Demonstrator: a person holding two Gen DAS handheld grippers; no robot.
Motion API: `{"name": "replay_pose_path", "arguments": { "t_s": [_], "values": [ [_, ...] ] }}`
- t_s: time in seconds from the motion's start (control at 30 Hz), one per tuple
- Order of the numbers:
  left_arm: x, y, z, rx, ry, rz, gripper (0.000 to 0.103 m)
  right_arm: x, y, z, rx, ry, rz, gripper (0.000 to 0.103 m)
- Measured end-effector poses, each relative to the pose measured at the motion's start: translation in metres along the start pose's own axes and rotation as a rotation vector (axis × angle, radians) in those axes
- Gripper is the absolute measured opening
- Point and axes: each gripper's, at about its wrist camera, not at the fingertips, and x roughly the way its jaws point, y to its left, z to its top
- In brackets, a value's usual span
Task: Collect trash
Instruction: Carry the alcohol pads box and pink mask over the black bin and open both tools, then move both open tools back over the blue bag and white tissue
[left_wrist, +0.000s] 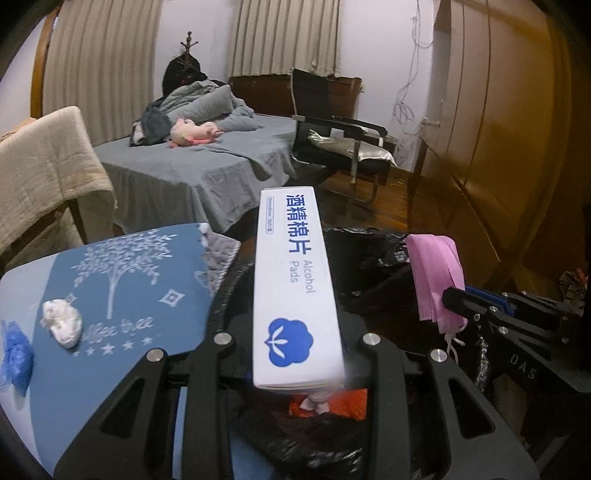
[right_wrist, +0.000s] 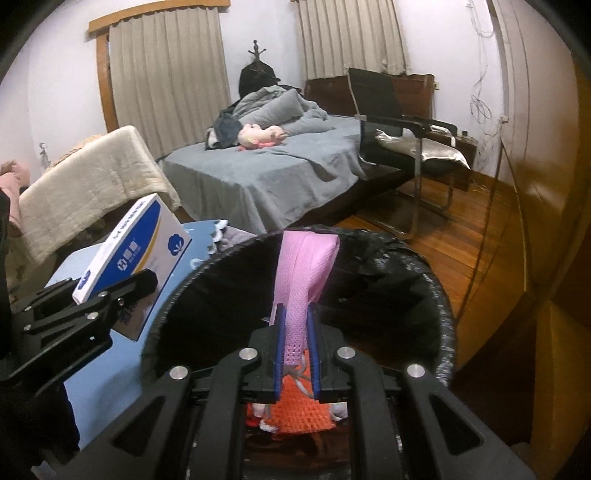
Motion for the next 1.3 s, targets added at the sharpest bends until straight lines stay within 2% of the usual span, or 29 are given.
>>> {"name": "replay_pose_path", "arguments": {
  "t_s": [0.13,0.2,0.23,0.27,0.37,0.53,0.57,0.63,0.67,0.8,1.03,1.3],
  "values": [
    [0.014,-0.009,0.003,0.002,0.019,-0.037,0.032,0.002,-0.012,-0.002,0.016,0.002,-0.019,0.015],
    [0.017,-0.011,0.005,-0.001,0.019,-0.051,0.041,0.003,-0.017,-0.003,0.022,0.001,-0.029,0.016],
    [0.018,-0.012,0.005,-0.003,0.019,-0.058,0.048,0.003,-0.019,-0.003,0.025,-0.001,-0.033,0.021],
    [0.018,-0.012,0.006,-0.003,0.015,-0.061,0.049,0.004,-0.021,-0.003,0.027,-0.001,-0.039,0.027],
    [0.014,-0.009,0.006,0.001,0.006,-0.055,0.053,0.002,-0.023,-0.005,0.036,-0.009,-0.047,0.037],
    [0.0,0.006,0.007,-0.005,-0.027,-0.004,0.071,-0.003,-0.02,-0.004,0.03,-0.036,-0.061,0.078],
    [-0.004,0.011,0.006,-0.006,-0.036,0.009,0.076,-0.005,-0.018,-0.004,0.026,-0.045,-0.062,0.081],
    [-0.012,0.021,0.005,-0.009,-0.05,0.036,0.082,-0.007,-0.015,-0.003,0.019,-0.056,-0.059,0.095],
    [-0.015,0.026,0.005,-0.014,-0.052,0.047,0.086,-0.009,-0.012,-0.003,0.017,-0.064,-0.058,0.097],
    [-0.028,0.052,0.004,-0.052,-0.06,0.096,0.09,-0.01,0.0,-0.001,0.012,-0.077,-0.03,0.097],
    [-0.056,0.091,-0.003,-0.091,-0.09,0.185,0.091,-0.004,0.029,0.003,-0.014,-0.075,0.011,0.097],
    [-0.087,0.134,-0.02,-0.118,-0.104,0.293,0.091,0.004,0.081,0.008,-0.068,-0.079,0.084,0.097]
  ]
}}
